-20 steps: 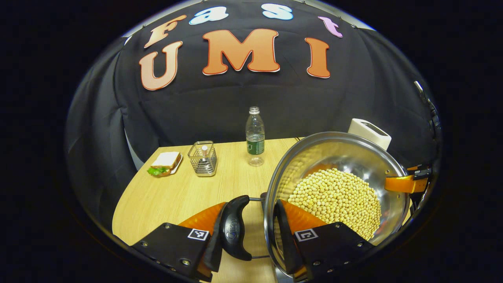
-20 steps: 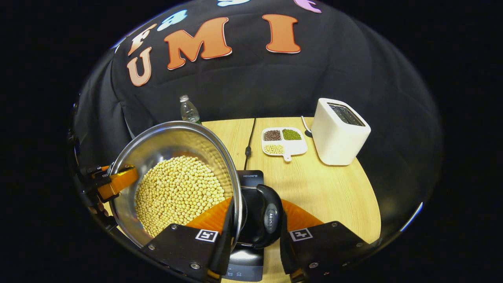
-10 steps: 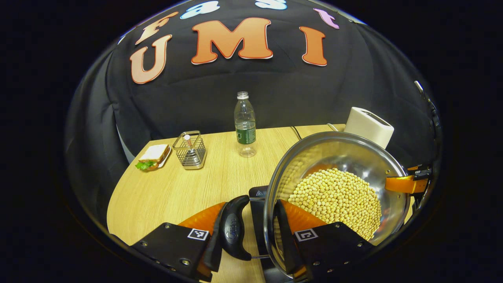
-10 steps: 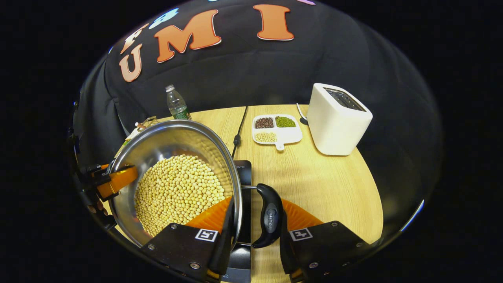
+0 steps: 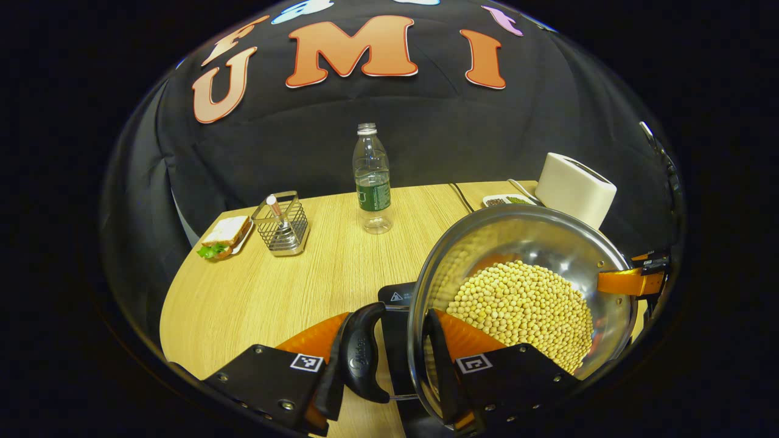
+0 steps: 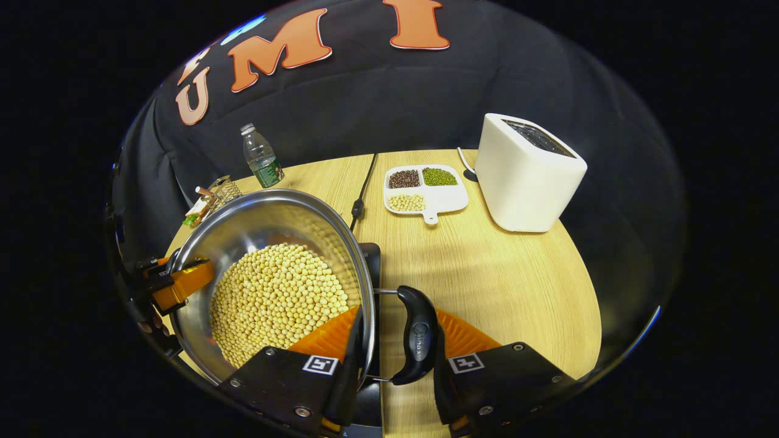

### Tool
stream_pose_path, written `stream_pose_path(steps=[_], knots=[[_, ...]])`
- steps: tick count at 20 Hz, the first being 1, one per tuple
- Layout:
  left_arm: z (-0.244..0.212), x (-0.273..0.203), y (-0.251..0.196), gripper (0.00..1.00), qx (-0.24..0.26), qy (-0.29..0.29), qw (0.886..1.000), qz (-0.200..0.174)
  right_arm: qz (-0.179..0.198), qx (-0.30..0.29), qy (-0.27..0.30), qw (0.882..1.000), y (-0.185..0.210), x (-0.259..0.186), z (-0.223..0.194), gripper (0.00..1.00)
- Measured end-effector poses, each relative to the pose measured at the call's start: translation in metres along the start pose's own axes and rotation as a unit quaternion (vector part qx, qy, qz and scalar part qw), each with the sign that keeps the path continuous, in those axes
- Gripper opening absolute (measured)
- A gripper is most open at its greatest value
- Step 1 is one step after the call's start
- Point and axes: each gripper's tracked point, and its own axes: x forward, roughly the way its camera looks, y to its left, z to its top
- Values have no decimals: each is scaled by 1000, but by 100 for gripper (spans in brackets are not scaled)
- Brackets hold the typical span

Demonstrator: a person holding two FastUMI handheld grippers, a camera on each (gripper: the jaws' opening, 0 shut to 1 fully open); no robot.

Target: First push the handle of the pot to place it horizontally, then grasp the pot with both hands and set it on the induction cooktop.

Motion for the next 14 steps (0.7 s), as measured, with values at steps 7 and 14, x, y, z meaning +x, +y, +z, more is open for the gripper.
stream_pose_path(steps=[7,14], knots=[[-10,12,6,64,-20,14,1000,-11,-1,3,-2,1000,0,-7,19,54],[-8,4,8,71,-35,2,999,4,9,18,-20,1000,-6,-13,18,68]])
